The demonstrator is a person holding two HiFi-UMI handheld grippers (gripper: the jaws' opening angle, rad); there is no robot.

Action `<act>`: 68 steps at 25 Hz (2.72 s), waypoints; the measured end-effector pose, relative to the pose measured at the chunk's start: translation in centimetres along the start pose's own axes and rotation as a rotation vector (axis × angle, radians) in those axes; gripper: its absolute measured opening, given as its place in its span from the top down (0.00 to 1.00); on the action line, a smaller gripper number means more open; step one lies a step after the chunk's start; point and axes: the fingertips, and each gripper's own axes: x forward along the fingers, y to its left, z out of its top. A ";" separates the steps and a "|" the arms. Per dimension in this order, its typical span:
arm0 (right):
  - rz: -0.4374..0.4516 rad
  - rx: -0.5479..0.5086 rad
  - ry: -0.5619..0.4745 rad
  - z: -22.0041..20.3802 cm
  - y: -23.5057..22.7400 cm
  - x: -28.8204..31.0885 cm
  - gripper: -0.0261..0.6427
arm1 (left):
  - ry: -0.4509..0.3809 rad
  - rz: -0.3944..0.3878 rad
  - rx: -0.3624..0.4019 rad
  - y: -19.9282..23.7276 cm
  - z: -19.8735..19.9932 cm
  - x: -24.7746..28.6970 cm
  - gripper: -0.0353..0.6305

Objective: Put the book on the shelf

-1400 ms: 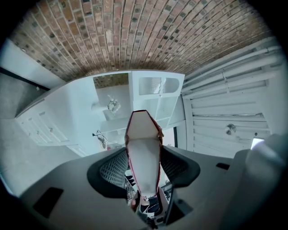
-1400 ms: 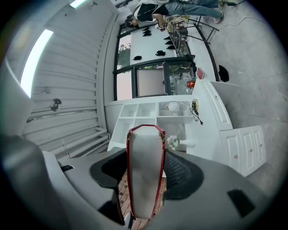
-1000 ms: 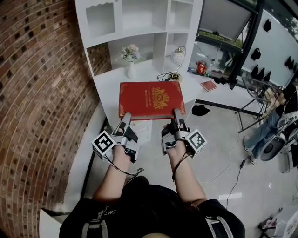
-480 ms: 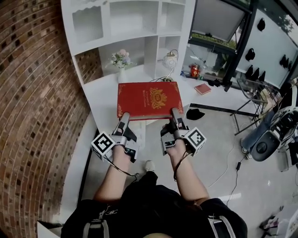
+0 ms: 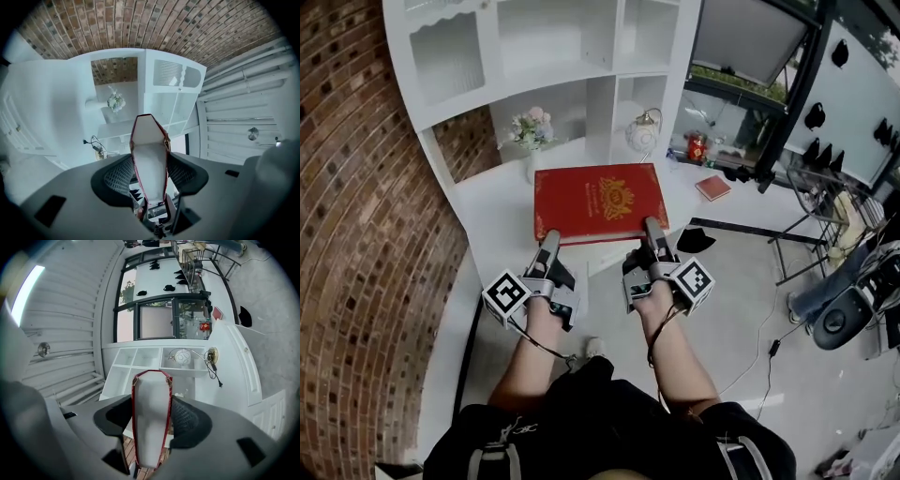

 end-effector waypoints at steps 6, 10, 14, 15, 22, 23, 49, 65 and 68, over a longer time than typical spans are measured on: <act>-0.007 -0.001 0.030 3.1 -2.3 9.4 0.57 | -0.025 -0.002 -0.007 2.0 3.1 8.9 0.59; -0.015 -0.001 0.056 4.7 -3.8 15.8 0.57 | -0.046 -0.029 -0.033 3.2 5.4 14.7 0.59; -0.018 -0.004 0.087 6.1 -5.0 22.2 0.57 | -0.076 0.001 -0.020 4.8 8.2 19.7 0.59; -0.015 -0.001 0.094 6.4 -5.1 23.7 0.57 | -0.082 -0.003 -0.021 4.8 8.9 21.1 0.59; -0.012 0.013 0.094 5.9 -6.6 27.5 0.57 | -0.072 -0.011 -0.003 5.7 11.3 23.9 0.59; -0.009 0.014 0.096 5.9 -6.7 27.8 0.57 | -0.077 -0.020 -0.007 5.7 11.5 24.1 0.59; 0.167 0.089 0.368 8.8 -3.5 41.5 0.57 | -0.359 -0.057 0.164 1.0 14.6 32.4 0.59; 0.226 0.106 0.417 8.8 -1.5 48.2 0.57 | -0.437 -0.096 0.258 -1.1 18.5 36.7 0.59; 0.207 0.101 0.435 8.1 -2.0 49.6 0.57 | -0.451 -0.075 0.260 -0.3 19.8 37.3 0.58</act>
